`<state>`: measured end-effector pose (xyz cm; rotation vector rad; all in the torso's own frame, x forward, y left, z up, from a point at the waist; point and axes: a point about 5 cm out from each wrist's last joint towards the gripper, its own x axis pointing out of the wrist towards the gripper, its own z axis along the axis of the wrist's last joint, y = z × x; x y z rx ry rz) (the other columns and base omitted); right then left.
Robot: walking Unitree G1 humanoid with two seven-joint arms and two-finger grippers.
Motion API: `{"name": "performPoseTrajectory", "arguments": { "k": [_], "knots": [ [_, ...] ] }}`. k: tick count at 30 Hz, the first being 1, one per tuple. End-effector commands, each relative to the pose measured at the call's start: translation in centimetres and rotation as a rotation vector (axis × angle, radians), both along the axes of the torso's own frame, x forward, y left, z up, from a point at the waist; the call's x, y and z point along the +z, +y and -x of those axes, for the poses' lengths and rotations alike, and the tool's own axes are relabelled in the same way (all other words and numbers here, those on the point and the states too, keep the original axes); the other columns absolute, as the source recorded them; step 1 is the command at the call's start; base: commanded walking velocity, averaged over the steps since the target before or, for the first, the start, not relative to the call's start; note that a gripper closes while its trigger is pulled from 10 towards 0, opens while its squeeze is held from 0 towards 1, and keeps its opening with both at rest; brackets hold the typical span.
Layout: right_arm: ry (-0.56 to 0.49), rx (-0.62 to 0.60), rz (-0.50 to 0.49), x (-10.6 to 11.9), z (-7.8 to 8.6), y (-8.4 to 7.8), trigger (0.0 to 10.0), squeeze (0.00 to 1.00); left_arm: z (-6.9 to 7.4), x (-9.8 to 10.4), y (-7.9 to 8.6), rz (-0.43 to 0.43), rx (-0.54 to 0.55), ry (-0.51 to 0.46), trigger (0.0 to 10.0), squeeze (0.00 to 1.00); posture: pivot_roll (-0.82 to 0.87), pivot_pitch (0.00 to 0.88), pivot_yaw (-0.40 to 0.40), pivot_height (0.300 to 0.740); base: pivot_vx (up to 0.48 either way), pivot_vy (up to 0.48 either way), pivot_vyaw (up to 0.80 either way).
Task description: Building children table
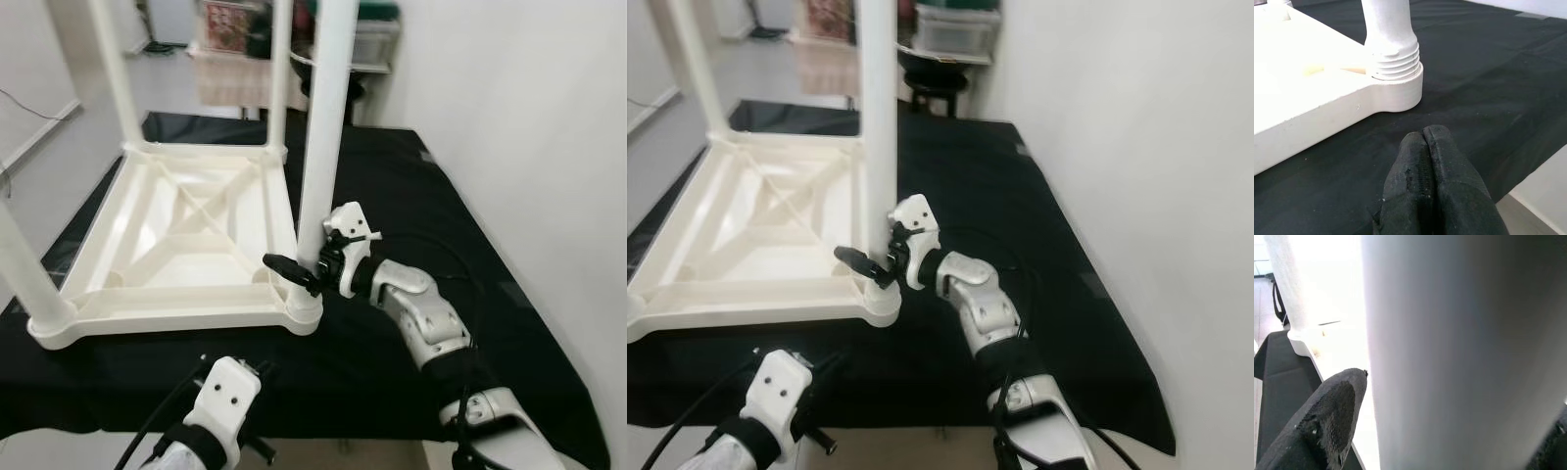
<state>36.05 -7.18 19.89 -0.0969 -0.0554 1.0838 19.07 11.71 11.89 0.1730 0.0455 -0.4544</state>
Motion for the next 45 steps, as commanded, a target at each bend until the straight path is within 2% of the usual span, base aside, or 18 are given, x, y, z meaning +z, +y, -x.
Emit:
{"name": "performPoseTrajectory", "arguments": {
  "k": [1, 2, 3, 4, 6, 14, 15, 20, 21, 23, 24, 26, 30, 36, 37, 41, 42, 45],
  "knots": [
    [0.006, 0.057, 0.024, -0.2, 0.0, 0.7, 10.0, 0.0, 0.0, -0.3, -0.4, 0.005, -0.013, 0.003, 10.0, 0.0, 0.17, 0.0, -0.139, 0.74, 0.0, 0.0, 0.0],
    [0.022, 0.097, 0.03, -0.3, -0.2, 0.9, 5.1, 0.0, -0.1, -0.3, -0.4, 0.007, -0.017, 0.0, 10.0, 0.0, 0.17, 0.0, -0.144, 0.74, 0.0, 0.0, 0.0],
    [0.035, 0.122, 0.03, -0.4, -0.3, 0.9, 5.1, 0.0, -0.1, -0.3, -0.4, 0.008, -0.02, -0.002, 10.0, 0.0, 0.17, 0.0, -0.144, 0.74, 0.0, 0.0, 0.0],
    [0.057, 0.129, 0.02, -0.5, -0.4, 0.9, 0.8, 0.0, -0.2, -0.2, -0.3, 0.005, -0.017, -0.005, 10.0, 0.0, 0.18, 0.0, -0.149, 0.74, 0.0, 0.0, 0.0],
    [0.07, 0.138, 0.011, -0.6, -0.5, 0.9, 0.0, 0.0, -0.2, -0.2, -0.2, 0.003, -0.014, -0.009, 10.0, 0.0, 0.18, 0.0, -0.149, 0.74, 0.0, 0.0, 0.0],
    [0.146, 0.074, 0.002, -2.4, -0.9, 0.0, 0.0, 0.0, -0.4, 0.5, 1.4, -0.026, 0.068, -0.058, 10.0, 0.0, 0.2, 0.0, -0.145, 0.74, 0.0, 0.0, 0.0],
    [0.177, -0.01, 0.042, -4.3, -0.8, -0.8, 0.0, 0.0, -0.6, 0.8, 2.2, -0.03, 0.096, -0.074, 10.0, 0.0, 0.19, 0.0, -0.138, 0.74, 0.0, 0.0, 0.0],
    [0.229, -0.135, 0.091, -6.7, -0.3, -1.7, 0.0, 0.0, -0.7, 0.8, 2.6, -0.032, 0.105, -0.077, 10.0, 0.0, 0.19, 0.0, -0.135, 0.74, 0.0, 0.0, 0.0],
    [0.254, -0.228, 0.117, -8.0, 0.1, -2.1, 0.0, 0.0, -0.7, 0.8, 2.7, -0.033, 0.107, -0.076, 10.0, 0.0, 0.18, 0.0, -0.133, 0.74, 0.0, 0.0, 0.0],
    [0.254, -0.228, 0.117, -8.0, 0.1, -2.1, 0.0, 0.0, -0.7, 0.8, 2.7, -0.033, 0.107, -0.076, 10.0, 0.0, 0.18, 0.0, -0.133, 0.74, 0.0, 0.0, 0.0],
    [0.317, -0.502, 0.131, -10.4, 1.2, -2.6, 0.0, 0.0, -0.7, 0.7, 2.9, -0.033, 0.112, -0.075, 10.0, 0.0, 0.17, 0.0, -0.127, 0.74, 0.0, 0.0, 0.0],
    [0.418, -0.765, 0.122, -13.4, 5.9, -1.7, 0.0, 0.0, -0.8, 0.6, 3.3, -0.019, 0.132, -0.07, 10.0, 0.0, 0.16, 0.0, -0.119, 0.74, 0.0, 0.0, 0.0],
    [0.398, -0.87, 0.095, -13.3, 6.9, -1.3, 0.0, 0.0, -1.3, 0.5, 3.2, -0.008, 0.129, -0.069, 10.0, 0.0, 0.13, 0.0, -0.094, 0.74, 0.0, 0.0, 0.0],
    [0.324, -0.91, 0.124, -12.6, 5.1, -1.8, 0.0, 0.0, -2.2, 0.4, 3.0, -0.009, 0.106, -0.076, 10.0, 0.0, 0.14, 0.0, -0.1, 0.74, 0.0, 0.0, 0.0],
    [0.32, -0.908, 0.121, -12.4, 4.7, -1.7, 10.0, 0.0, -2.5, 0.4, 3.0, -0.012, 0.103, -0.08, 10.0, 0.0, 0.14, 0.0, -0.098, 0.74, 0.0, 0.0, 0.0],
    [0.339, -0.879, 0.109, -11.6, 4.6, -1.0, 10.0, 0.0, -2.9, 0.4, 3.1, -0.015, 0.111, -0.086, 10.0, 0.0, 0.15, 0.0, -0.094, 0.74, 0.0, 0.0, 0.0],
    [0.336, -0.847, 0.085, -11.1, 4.7, -0.7, 10.0, 1.0, -2.9, 0.4, 3.1, -0.014, 0.112, -0.087, 10.0, 0.0, 0.15, 0.0, -0.095, 0.74, 0.0, 0.0, 0.0],
    [0.336, -0.752, 0.041, -10.4, 4.6, 0.0, 10.0, 1.0, -3.0, 0.4, 3.0, -0.014, 0.112, -0.088, 10.0, 0.0, 0.15, 0.0, -0.095, 0.74, 0.0, 0.0, 0.0]
  ]
}}
